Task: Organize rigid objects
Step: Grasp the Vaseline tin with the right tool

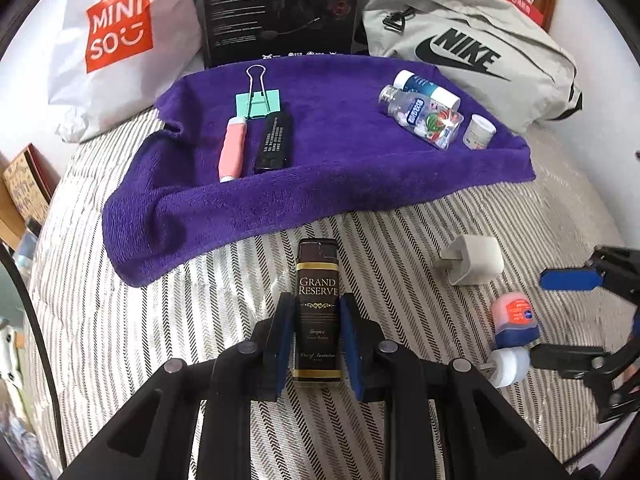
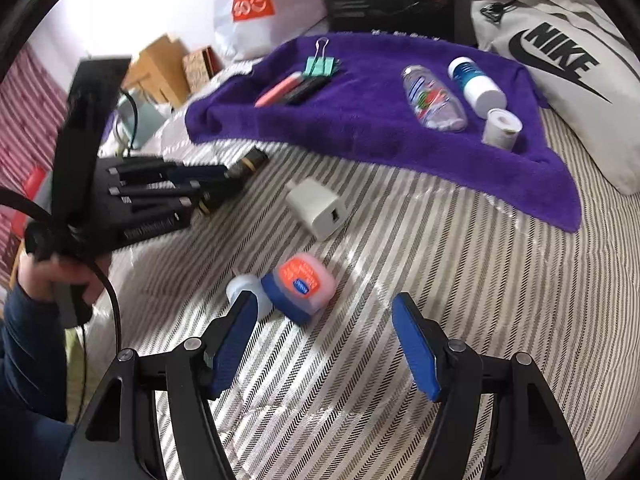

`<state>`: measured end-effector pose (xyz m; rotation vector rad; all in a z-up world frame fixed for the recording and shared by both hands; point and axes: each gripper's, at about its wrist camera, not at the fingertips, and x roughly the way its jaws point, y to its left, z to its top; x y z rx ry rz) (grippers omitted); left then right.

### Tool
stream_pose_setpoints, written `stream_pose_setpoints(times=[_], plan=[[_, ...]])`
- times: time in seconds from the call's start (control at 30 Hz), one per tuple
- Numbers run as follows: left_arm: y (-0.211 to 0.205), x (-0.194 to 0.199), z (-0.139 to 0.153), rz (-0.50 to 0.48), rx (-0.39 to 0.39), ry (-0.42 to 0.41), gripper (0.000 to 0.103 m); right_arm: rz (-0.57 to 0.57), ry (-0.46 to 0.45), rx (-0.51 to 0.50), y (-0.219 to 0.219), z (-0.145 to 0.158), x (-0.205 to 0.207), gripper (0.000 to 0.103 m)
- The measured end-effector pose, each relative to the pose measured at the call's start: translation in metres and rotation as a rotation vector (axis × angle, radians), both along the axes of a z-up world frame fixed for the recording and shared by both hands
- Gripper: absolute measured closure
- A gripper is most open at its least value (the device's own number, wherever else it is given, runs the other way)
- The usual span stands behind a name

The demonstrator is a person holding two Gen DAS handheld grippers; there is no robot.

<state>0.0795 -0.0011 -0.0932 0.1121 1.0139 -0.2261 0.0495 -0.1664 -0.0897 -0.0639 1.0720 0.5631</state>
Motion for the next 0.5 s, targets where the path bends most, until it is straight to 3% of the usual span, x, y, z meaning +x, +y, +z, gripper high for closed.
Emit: stream_pose_setpoints(times=[0.27, 0.43, 0.47, 0.5], plan=[[0.004, 0.000, -0.001, 0.002, -0.017, -0.002, 0.080, 0.015, -0.019, -0.045, 0.009, -0.010, 0.006, 0.035], [0.001, -0.001, 0.000, 0.006, -0.008, -0.006, 0.080, 0.059, -0.075, -0.103, 0.023, -0.010, 0.003, 0.053], [0.001, -0.002, -0.001, 0.007, -0.005, -0.008, 0.080, 0.064, -0.085, -0.106, 0.025, -0.010, 0.003, 0.066], [0.000, -0.002, -0.001, 0.008, -0.004, -0.011, 0.080, 0.062, -0.083, -0.102, 0.026, -0.010, 0.003, 0.066]])
